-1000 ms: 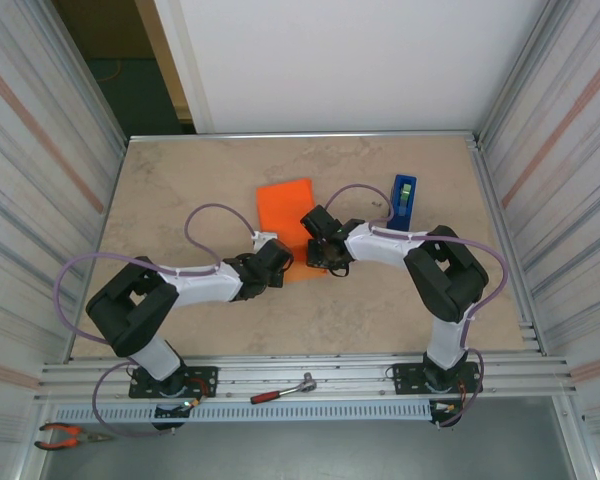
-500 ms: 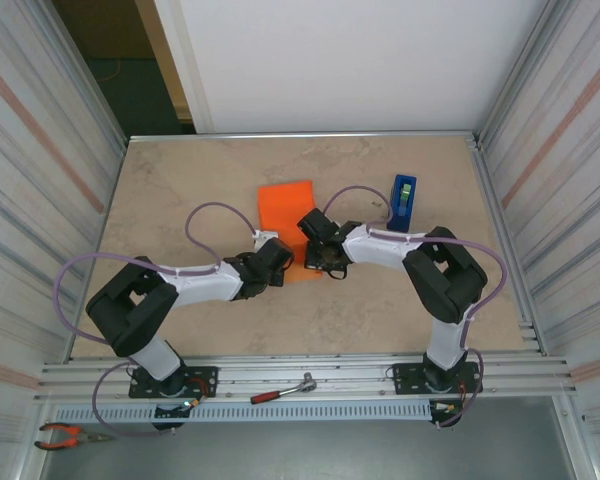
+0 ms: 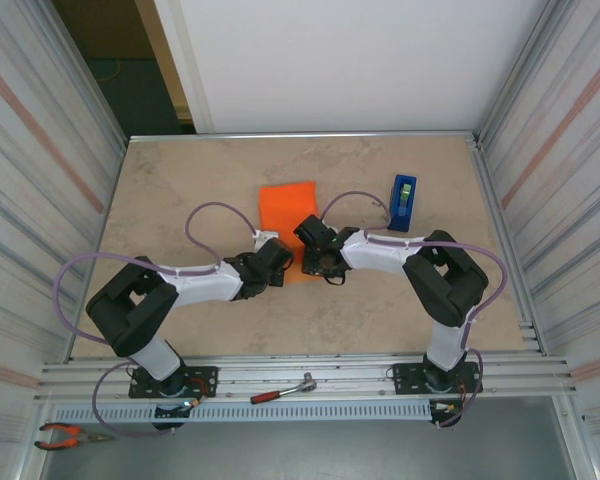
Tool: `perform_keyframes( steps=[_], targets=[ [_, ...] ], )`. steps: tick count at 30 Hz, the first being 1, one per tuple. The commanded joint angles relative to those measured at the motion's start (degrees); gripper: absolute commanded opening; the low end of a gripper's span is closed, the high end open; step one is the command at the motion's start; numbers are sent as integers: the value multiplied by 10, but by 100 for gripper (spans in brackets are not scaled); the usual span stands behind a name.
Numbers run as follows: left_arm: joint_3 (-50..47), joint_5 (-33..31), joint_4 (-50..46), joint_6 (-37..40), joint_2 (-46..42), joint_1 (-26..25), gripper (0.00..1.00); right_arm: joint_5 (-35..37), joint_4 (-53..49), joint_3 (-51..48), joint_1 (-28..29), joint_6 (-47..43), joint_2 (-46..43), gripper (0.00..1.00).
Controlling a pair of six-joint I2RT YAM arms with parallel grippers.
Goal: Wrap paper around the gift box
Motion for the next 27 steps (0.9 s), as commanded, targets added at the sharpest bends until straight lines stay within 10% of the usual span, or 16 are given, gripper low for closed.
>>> perform_keyframes(
  steps=[1, 10, 19, 27],
  targets=[
    [0, -6, -2, 10, -2, -2, 14, -2, -4, -8, -8, 9, -13, 2],
    [4, 1, -7, 30, -19, 5, 31, -4, 0, -13, -11, 8, -18, 1],
    [-1, 96, -16, 62, -93, 67, 50, -10, -2, -29, -18, 3, -49, 53],
    [-10, 154, -20, 76, -148, 96, 57, -10, -18, -40, -23, -5, -104, 70]
  ],
)
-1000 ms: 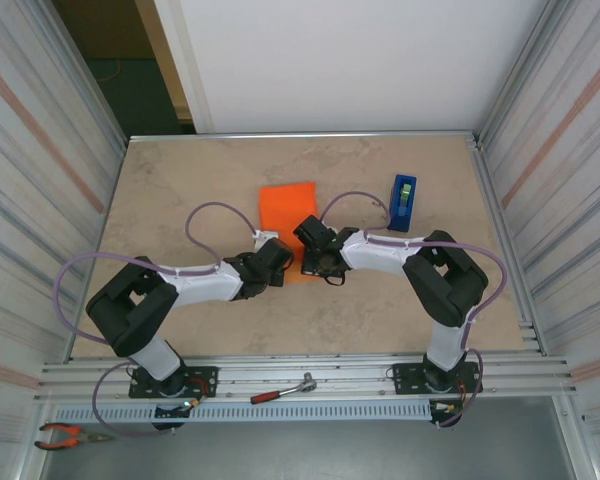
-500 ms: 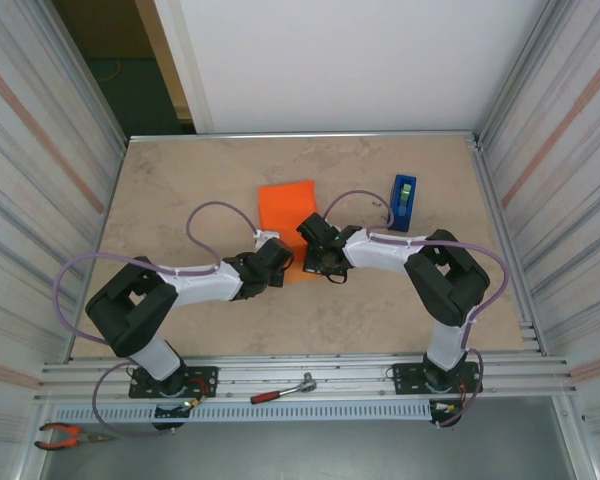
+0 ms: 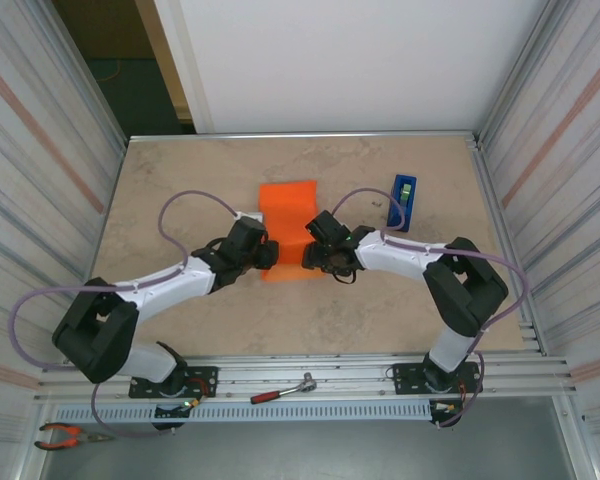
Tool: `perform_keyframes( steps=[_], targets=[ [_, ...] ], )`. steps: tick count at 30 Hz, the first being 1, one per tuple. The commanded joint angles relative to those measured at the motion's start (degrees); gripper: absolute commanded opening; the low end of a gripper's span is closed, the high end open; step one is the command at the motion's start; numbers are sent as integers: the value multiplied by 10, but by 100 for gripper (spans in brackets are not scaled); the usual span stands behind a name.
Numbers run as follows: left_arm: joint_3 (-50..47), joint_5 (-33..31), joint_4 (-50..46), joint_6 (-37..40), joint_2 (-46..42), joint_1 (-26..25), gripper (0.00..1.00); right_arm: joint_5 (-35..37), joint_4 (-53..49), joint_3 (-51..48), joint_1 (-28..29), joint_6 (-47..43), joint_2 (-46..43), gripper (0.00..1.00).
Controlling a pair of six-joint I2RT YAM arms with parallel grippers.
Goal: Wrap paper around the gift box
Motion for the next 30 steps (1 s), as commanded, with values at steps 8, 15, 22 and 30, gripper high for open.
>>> perform_keyframes(
  steps=[8, 15, 22, 30],
  targets=[
    [-5, 50, -29, 50, -54, 8, 63, 9, -28, -6, -7, -5, -77, 78],
    [1, 49, -29, 65, -37, 9, 67, -1, -37, 36, -15, -17, -53, 80],
    [23, 48, -44, 88, -35, 12, 74, -7, -21, 26, -15, -13, -16, 81],
    [79, 54, -99, 124, -35, 13, 98, -6, 13, 6, -30, -4, 20, 81]
  ],
)
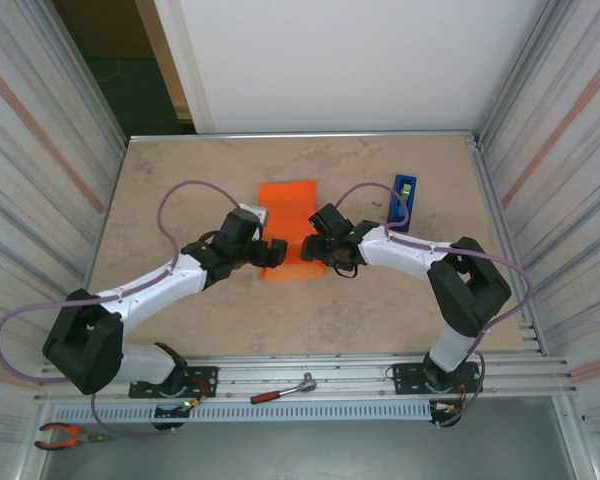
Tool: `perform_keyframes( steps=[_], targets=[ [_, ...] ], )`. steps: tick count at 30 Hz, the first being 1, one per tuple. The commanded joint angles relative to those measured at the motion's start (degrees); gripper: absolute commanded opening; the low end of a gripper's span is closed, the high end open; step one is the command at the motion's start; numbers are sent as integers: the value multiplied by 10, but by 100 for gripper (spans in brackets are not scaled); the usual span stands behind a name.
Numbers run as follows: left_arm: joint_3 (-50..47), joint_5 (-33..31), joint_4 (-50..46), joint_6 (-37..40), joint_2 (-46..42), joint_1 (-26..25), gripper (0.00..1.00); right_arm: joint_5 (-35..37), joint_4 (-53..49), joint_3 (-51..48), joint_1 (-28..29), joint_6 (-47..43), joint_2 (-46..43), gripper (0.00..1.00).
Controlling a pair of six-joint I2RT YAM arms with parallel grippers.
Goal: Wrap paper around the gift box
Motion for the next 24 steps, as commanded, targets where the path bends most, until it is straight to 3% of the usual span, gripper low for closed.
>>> perform_keyframes(
  steps=[1, 12, 17, 24],
  targets=[
    [42, 7, -41, 39, 0, 3, 99, -3, 14, -6, -12, -1, 18, 81],
    [129, 1, -114, 195, 45, 3, 99, -11, 17, 5, -40, -22, 33, 80],
    [107, 13, -55, 265, 61, 3, 99, -16, 16, 10, -46, -28, 35, 80],
    [108, 2, -43, 360, 98, -22, 99, -22, 11, 11, -44, -29, 28, 80]
  ],
)
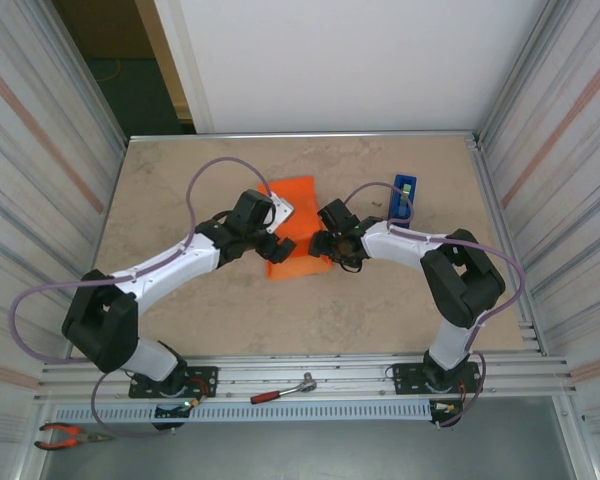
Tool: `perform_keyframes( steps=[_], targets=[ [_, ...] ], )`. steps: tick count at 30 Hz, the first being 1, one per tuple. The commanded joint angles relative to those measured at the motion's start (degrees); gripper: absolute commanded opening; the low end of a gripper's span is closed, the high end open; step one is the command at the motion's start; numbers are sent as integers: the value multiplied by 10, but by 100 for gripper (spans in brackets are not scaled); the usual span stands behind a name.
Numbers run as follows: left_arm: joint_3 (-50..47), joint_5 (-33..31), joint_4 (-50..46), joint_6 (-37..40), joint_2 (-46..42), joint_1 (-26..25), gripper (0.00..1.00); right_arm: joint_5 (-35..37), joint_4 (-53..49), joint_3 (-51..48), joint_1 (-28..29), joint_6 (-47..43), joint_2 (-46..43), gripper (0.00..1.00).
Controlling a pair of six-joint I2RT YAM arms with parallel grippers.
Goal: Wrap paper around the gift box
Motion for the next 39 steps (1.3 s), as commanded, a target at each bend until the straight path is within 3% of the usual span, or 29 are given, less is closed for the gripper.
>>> perform_keyframes(
  steps=[1, 14, 25, 32, 39],
  targets=[
    [-6, -20, 20, 87, 20, -23, 99, -8, -8, 12, -1, -15, -1, 80],
    [-37, -158, 113, 143, 92, -61, 98, -27, -3, -1, -3, -14, -24, 80],
    [-49, -223, 154, 145, 126, -67, 97, -37, 20, -97, -29, 17, -136, 79],
    [-50, -234, 161, 141, 139, -68, 97, -96, 75, -111, -39, -3, -122, 70],
    [-51, -236, 163, 141, 144, -75, 97, -99, 77, -71, -26, -7, -72, 57]
  ],
)
